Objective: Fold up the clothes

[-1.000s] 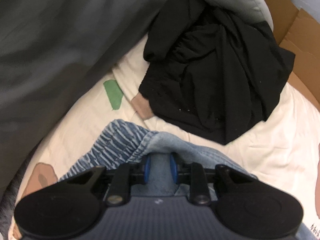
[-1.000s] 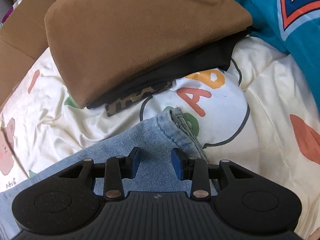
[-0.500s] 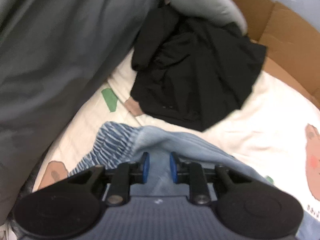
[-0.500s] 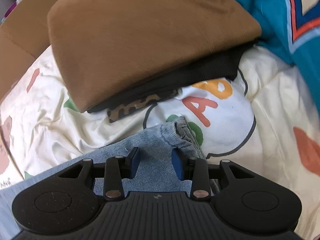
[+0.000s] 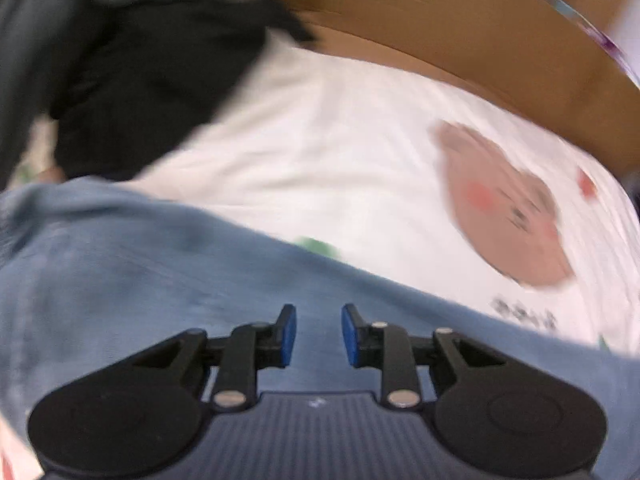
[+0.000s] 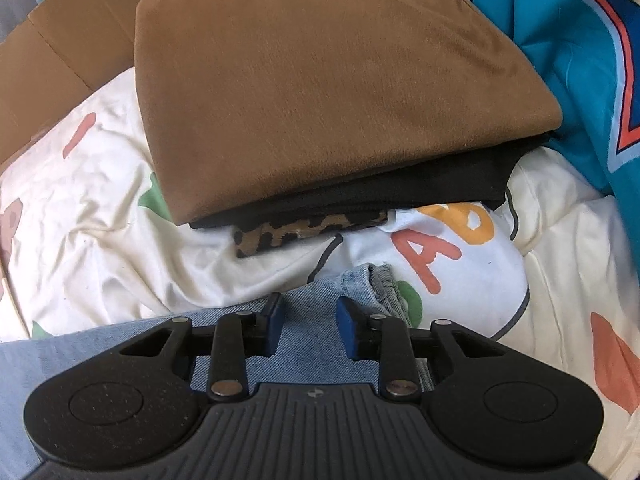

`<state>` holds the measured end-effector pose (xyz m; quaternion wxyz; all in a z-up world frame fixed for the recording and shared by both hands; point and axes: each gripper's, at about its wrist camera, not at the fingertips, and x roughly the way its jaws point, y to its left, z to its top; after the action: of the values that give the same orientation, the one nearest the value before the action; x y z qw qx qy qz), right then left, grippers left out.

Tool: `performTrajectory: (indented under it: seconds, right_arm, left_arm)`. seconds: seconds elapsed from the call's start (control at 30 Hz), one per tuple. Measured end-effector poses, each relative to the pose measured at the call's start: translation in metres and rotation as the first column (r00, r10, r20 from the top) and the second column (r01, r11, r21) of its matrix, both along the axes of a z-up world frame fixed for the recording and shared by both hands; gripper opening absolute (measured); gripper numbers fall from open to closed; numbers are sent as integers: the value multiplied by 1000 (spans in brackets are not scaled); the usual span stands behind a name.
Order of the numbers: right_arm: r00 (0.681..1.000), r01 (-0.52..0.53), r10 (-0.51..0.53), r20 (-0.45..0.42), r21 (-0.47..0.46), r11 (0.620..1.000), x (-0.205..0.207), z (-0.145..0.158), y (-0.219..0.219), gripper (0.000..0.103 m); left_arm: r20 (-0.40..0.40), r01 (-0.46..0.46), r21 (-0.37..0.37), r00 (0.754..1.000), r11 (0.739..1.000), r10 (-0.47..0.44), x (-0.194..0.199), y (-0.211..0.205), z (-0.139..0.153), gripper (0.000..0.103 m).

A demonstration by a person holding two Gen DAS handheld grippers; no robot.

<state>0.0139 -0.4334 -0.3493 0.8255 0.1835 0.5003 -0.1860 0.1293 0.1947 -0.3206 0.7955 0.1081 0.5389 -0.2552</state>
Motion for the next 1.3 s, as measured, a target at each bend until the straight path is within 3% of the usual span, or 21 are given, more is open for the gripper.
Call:
performTrajectory:
  seconds: [0.17, 0.37, 0.43, 0.7, 0.8, 1.1, 1.3]
  right_arm:
    - [1000, 12, -12, 1, 31, 999, 3, -2, -8, 34]
    - [1000, 8, -8, 10, 25, 1000, 2, -2, -8, 34]
    - [1000, 10, -11, 9, 24, 1000, 2, -2, -8, 34]
    - [1000, 10, -10, 12, 24, 1000, 4, -4, -4, 34]
    - [1000, 11, -11, 17, 19, 1000, 3, -6, -5, 34]
    - [1000, 4, -5, 29, 14, 1000, 0, -6, -6, 34]
    - [1000, 6, -6, 31, 15, 1000, -1, -6, -6, 34]
  left_arm:
    - [-62, 43, -33, 997, 999, -45, -22, -30, -14, 27]
    - [-72, 77, -27, 994, 997, -79, -38, -57, -25, 28]
    - [-84, 98, -33, 991, 995, -101, -44, -66, -31, 41]
    - [-89, 173, -30, 981, 984, -175, -77, -86, -35, 47]
    - [-70, 202, 0, 977, 979, -202, -89, -91, -39, 61]
    - [34, 238, 60, 970, 969, -240, -102, -112, -52, 68]
    - [27, 198, 52, 979, 979, -200, -89, -124, -55, 73]
